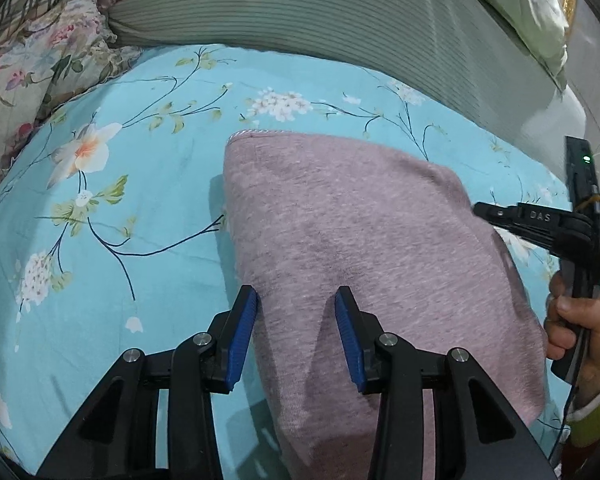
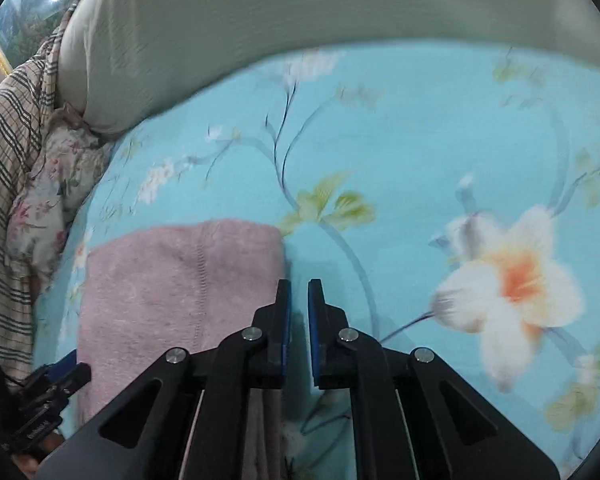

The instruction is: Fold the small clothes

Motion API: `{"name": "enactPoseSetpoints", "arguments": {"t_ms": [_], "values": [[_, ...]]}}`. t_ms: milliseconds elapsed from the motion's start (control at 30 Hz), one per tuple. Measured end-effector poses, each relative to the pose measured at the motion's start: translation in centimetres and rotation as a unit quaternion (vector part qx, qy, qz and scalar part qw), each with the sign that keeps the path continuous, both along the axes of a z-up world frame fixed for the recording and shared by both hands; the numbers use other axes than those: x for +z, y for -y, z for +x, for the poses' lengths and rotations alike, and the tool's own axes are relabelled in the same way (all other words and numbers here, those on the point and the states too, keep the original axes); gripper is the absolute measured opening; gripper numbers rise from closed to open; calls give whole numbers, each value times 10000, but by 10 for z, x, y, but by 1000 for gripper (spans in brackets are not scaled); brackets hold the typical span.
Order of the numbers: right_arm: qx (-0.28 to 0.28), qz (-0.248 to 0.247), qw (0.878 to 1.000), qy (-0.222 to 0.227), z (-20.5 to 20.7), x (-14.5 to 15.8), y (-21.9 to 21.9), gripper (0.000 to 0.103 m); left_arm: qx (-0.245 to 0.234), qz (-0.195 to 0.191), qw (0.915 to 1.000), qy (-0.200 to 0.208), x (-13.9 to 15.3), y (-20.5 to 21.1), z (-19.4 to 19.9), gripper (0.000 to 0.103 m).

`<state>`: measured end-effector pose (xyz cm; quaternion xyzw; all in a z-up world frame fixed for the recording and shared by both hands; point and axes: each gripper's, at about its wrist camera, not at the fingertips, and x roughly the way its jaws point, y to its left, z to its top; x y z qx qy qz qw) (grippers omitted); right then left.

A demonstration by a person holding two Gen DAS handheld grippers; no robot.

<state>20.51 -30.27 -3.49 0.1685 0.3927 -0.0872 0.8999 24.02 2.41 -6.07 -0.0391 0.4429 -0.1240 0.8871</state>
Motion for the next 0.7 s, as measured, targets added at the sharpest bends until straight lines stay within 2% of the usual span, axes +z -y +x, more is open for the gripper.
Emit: {"name": "enactPoseSetpoints", "arguments": {"t_ms": [100,167,200,300,333,367,433,500,700], "values": [[455,251,9979,380,-10,21,-18,9,80,-157,9998,133,12,-7,-8,41],[882,573,9942,219,-2,14,-32,9,51,-280,9994,182,16,-7,-12,41],[925,541,9942,39,4,5,-38,9,18,-311,9994,178,17,-5,-13,41],[513,142,9970,-557,19,-29,-32,9,-151,-239,9995,136,15,6,-15,41],[369,286,9969,-629,19,-43,-21,4,-222,-82,9997,104,11,12,-15,41],[336,456,9971,-518,17,-48,-15,3,-277,145,9995,62,6,18,-13,42],[266,649,9967,-419,13,-49,-7,0,-311,353,9989,33,-4,24,-11,43],[274,506,9972,-471,13,-45,-10,0,-332,406,9986,53,-6,26,-10,44],[224,457,9978,-419,-1,-28,-24,5,-242,171,9996,-21,-2,14,-18,44]]}}
